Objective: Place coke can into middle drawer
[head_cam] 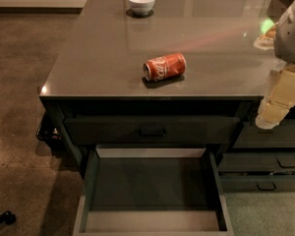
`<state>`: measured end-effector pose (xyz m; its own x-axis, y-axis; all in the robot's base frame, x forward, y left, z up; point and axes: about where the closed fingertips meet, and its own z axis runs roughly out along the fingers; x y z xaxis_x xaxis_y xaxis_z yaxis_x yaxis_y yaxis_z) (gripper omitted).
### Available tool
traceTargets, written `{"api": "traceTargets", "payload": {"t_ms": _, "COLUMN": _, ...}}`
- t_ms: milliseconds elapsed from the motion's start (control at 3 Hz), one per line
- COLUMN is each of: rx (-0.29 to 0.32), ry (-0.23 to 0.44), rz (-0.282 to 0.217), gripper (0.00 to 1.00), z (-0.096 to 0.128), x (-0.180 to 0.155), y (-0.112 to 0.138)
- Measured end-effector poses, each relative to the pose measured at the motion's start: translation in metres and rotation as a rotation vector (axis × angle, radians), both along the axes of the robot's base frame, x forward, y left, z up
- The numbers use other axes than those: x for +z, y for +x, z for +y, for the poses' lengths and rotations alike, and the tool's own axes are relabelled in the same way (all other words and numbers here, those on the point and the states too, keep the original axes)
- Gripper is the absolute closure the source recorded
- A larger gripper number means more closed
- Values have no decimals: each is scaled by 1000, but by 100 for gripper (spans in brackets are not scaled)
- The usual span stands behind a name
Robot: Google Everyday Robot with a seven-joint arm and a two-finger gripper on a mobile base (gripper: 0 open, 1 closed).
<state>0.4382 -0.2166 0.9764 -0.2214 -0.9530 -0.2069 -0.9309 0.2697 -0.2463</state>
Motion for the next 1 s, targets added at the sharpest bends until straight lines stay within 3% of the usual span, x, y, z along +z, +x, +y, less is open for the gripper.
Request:
{"api": "traceTargets", "payload": {"t_ms": 333, "rx": 0, "ry": 0, "rz": 0, "gripper": 0, "z": 0, "x": 0, "y": 0}}
{"api": "traceTargets", "payload": {"t_ms": 667, "rx": 60, "ry": 49, "rz": -11, "gripper": 0, "z": 6, "x": -21, "y": 33}}
{"api": "traceTargets", "payload": {"t_ms": 1000, "rx": 156, "ry": 107, "rz": -23, "gripper": 0, "z": 27, "x": -47, "y": 89}}
